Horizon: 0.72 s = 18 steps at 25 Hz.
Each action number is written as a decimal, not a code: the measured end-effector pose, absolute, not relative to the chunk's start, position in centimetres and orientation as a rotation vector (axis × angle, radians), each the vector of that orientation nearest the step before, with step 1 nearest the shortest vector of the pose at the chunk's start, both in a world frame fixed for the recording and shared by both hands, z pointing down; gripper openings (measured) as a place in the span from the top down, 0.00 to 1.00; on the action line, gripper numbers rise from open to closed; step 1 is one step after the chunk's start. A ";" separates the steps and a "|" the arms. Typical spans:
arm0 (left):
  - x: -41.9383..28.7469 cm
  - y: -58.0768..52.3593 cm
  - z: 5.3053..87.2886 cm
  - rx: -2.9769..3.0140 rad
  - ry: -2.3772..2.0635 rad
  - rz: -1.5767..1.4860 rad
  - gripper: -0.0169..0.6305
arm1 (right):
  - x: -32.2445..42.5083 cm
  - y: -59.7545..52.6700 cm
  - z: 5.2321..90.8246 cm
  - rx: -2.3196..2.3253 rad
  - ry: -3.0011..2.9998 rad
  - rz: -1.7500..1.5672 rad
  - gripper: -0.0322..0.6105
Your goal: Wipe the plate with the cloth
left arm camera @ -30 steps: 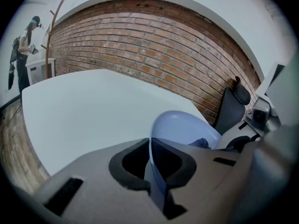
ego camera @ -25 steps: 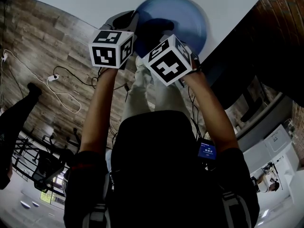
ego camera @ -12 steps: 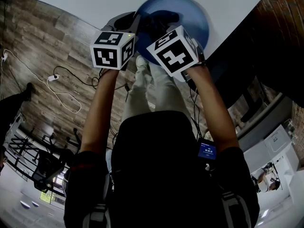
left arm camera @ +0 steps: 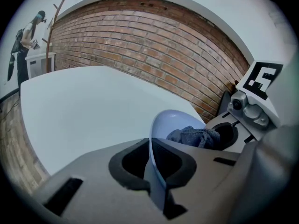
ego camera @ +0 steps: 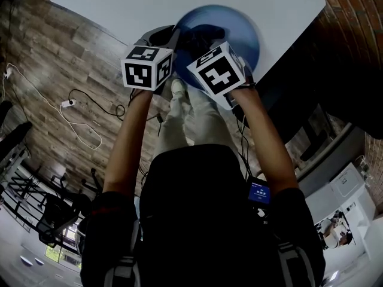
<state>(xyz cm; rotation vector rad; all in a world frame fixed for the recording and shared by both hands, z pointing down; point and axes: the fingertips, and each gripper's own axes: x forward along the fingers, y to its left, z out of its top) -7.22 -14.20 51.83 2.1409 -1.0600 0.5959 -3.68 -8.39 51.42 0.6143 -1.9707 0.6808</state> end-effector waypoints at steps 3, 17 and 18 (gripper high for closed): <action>-7.3 -14.0 51.9 2.123 -1.052 0.601 0.92 | -3.7 -8.3 51.6 0.623 -1.964 0.701 0.89; -9.0 -13.3 49.5 2.139 -1.076 0.701 0.92 | -3.6 -9.1 51.6 0.662 -1.929 0.676 0.89; -9.2 -13.4 49.0 2.147 -1.083 0.703 0.92 | -3.5 -9.2 51.3 0.668 -1.934 0.671 0.89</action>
